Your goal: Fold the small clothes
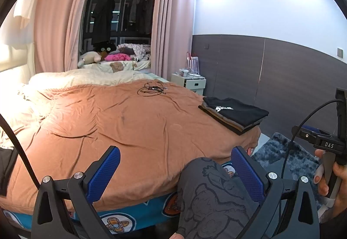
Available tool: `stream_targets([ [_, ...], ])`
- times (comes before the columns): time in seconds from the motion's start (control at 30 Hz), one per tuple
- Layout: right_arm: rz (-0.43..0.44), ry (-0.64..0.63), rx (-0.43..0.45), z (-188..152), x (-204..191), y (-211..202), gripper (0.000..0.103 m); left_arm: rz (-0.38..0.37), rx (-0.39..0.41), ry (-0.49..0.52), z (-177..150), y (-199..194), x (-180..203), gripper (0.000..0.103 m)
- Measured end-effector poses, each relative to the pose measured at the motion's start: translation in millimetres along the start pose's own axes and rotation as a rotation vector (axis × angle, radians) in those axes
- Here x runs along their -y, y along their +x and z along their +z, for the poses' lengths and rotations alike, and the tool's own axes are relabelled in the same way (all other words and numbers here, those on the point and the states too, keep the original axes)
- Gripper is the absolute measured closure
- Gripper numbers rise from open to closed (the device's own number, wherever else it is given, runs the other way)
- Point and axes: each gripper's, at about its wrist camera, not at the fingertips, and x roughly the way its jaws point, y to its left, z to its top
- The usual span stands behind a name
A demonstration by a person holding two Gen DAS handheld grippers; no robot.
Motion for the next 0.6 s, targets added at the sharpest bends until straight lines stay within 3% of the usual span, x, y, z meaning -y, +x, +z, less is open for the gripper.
stream_targets([
  [0.6, -0.031, -0.013, -0.008, -5.3, -7.6, -1.3, 0.0, 0.001, -0.011, -0.005, -2.1, -2.6, 0.1, 0.0],
])
